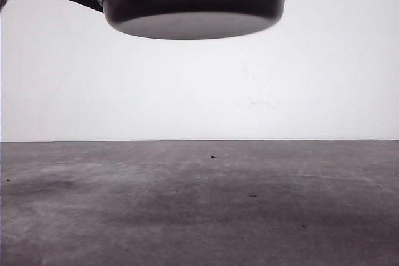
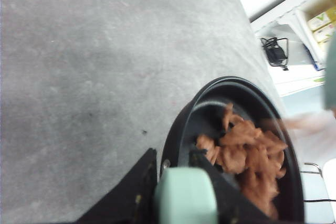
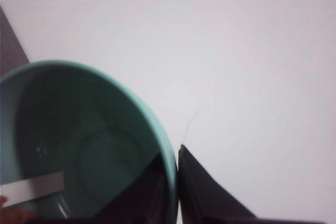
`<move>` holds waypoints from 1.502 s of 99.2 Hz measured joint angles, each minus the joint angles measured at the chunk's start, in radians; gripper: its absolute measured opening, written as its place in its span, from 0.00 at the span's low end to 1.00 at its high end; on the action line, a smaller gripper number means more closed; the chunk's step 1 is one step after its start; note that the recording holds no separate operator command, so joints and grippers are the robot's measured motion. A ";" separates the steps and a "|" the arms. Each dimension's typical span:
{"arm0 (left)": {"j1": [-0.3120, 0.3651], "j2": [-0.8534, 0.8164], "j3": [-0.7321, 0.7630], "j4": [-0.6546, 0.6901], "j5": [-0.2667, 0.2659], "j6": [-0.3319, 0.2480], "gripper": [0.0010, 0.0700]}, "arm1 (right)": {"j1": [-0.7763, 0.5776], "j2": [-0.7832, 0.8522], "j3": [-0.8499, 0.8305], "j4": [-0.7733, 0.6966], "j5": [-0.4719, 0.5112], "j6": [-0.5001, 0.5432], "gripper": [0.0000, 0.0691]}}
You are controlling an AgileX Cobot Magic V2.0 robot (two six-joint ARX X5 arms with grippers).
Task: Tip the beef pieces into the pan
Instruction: 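Tilt the bowl with the right gripper to pour beef into the pan, then lower the empty bowl to the table with the right gripper and release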
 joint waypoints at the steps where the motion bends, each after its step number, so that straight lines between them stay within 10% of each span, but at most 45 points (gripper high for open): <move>1: 0.000 0.002 0.001 -0.003 0.000 0.000 0.07 | 0.001 0.000 0.000 0.003 -0.002 -0.004 0.02; 47: 0.000 0.050 0.048 -0.018 -0.004 0.011 0.07 | -0.005 0.005 0.000 0.044 -0.029 -0.014 0.02; 75: 0.001 0.050 0.048 -0.019 -0.003 0.011 0.07 | -0.096 -0.075 0.007 -0.154 0.006 0.544 0.02; 107: 0.002 0.050 0.048 -0.019 -0.016 0.035 0.07 | -0.635 -0.163 0.089 -0.874 -0.432 1.390 0.02; 132: 0.003 0.050 0.048 -0.013 -0.023 0.044 0.07 | -1.108 0.076 -0.044 -1.037 -0.905 1.492 0.02; 149: 0.003 0.050 0.048 -0.014 -0.024 0.045 0.07 | -1.134 0.223 -0.069 -1.035 -0.937 1.476 0.02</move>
